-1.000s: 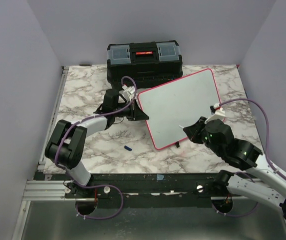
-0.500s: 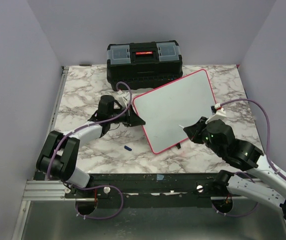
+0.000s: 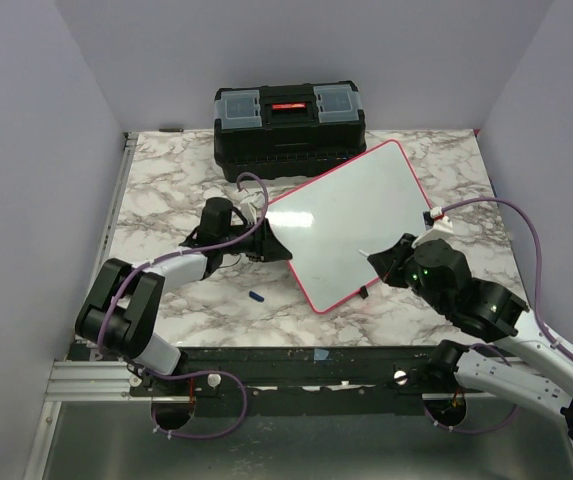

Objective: Write a sentence on the whiteboard
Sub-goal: Move the whiteboard to the center of the board.

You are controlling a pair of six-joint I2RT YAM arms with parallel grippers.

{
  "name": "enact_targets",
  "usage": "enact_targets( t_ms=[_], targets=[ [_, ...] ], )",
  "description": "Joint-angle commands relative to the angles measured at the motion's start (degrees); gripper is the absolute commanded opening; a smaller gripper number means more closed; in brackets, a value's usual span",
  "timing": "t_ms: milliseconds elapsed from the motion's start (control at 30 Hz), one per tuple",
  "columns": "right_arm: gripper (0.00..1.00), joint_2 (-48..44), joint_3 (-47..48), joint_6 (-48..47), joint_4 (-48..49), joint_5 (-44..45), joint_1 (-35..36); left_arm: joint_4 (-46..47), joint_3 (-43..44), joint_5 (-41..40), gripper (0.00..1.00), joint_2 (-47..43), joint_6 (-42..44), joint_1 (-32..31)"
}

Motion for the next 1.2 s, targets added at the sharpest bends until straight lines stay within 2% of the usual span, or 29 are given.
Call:
enact_targets(
  t_ms=[0, 100, 300, 433, 600, 767, 933, 1067, 1167],
  targets=[
    [0.01, -0.17, -0.64, 0.54, 0.02, 0.27, 0.26, 1.56, -0.48, -0.03, 0.38, 0.56, 1.05, -0.48],
    [0.01, -0.15, -0.54, 0.54, 0.02, 0.25, 0.26, 1.23, -1.03, -0.43, 0.46, -0.63, 1.17, -0.46],
    [0.01, -0.31, -0.4, 0.47, -0.33, 0.54, 0.26, -4.38, -1.97, -3.55, 0.75, -6.95, 3.81, -0.46],
    [0.01, -0.49, -0.51, 0.44, -0.26, 0.58, 0.26, -10.01, -1.65, -5.5, 0.86, -11.46, 5.97, -0.4],
    [0.01, -1.07, -0.61, 0.47, -0.25, 0.62, 0.26, -14.56, -0.21, -6.38, 0.88, -18.32, 5.59, -0.04],
    [0.01, -1.3, -0.64, 0.36, -0.24, 0.35, 0.26, -28.21, 9.65, -9.16, 0.88, -21.66, 12.24, 0.27],
    [0.01, -1.12, 0.08, -0.37, -0.35, -0.04, 0.26, -43.05, 25.94, -6.42, 0.87, -14.45, 18.99, 3.58],
    [0.01, -1.14, 0.56, -0.57, -0.74, -0.09, 0.26, -46.97, 34.54, -4.99, 0.85, -7.68, 22.39, 6.26],
    [0.01, -1.36, 0.93, -0.59, -1.32, -0.06, 0.26, -45.88, 38.67, -1.13, 0.82, -1.95, 20.37, 8.48]
  ],
)
